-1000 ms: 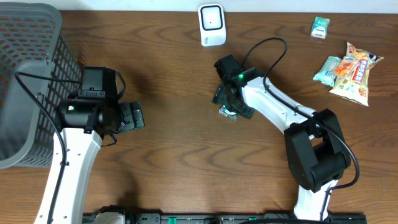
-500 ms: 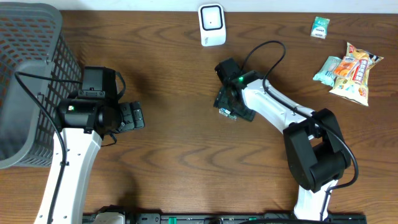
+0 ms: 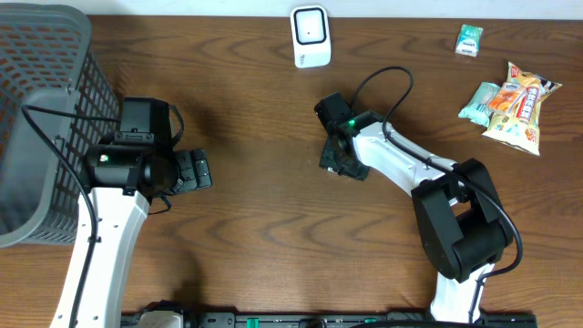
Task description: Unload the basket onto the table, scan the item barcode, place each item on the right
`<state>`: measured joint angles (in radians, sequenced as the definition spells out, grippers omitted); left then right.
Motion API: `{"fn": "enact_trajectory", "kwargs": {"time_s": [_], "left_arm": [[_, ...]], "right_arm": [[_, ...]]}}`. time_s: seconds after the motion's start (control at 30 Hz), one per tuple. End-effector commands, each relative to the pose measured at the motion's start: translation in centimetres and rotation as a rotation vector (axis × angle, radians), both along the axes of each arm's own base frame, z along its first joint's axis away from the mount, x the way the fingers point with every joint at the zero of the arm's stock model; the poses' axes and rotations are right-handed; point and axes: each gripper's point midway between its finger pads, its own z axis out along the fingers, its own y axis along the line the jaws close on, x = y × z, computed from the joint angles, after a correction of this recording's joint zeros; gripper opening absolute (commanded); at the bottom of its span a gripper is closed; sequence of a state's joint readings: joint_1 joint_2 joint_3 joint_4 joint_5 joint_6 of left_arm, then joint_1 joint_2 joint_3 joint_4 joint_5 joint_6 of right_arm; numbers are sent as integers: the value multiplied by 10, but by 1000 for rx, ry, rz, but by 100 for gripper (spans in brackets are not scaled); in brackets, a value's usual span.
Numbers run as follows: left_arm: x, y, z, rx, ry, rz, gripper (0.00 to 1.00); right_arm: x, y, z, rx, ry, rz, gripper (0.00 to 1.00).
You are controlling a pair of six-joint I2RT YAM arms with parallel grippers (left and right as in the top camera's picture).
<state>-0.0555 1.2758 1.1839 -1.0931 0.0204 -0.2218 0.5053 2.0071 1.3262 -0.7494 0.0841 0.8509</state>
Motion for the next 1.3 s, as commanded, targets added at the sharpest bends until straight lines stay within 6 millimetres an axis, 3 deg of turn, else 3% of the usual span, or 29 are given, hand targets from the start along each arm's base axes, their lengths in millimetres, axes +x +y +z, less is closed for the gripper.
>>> {"fn": "enact_trajectory", "kwargs": {"time_s": [0.0, 0.13, 0.37, 0.6, 0.67, 0.87, 1.07, 1.27], "left_arm": [[-1, 0, -3, 3, 10, 7, 98], [-1, 0, -3, 3, 10, 7, 98], [-1, 0, -3, 3, 10, 7, 98], [-1, 0, -3, 3, 10, 7, 98], [-1, 0, -3, 3, 10, 7, 98], [-1, 0, -3, 3, 10, 7, 98], [-1, 0, -3, 3, 10, 7, 98], [-1, 0, -3, 3, 10, 7, 97]], "right_arm": [[1, -8, -4, -17, 10, 34, 54], [4, -12, -1, -22, 4, 74, 60], [20, -7, 20, -19, -56, 192, 55], [27, -14, 25, -61, -81, 225, 87], [28, -13, 24, -61, -86, 225, 90], [26, -14, 10, -64, -76, 228, 87], [18, -11, -5, -42, -28, 228, 70], [8, -6, -7, -6, 15, 227, 65]]}}
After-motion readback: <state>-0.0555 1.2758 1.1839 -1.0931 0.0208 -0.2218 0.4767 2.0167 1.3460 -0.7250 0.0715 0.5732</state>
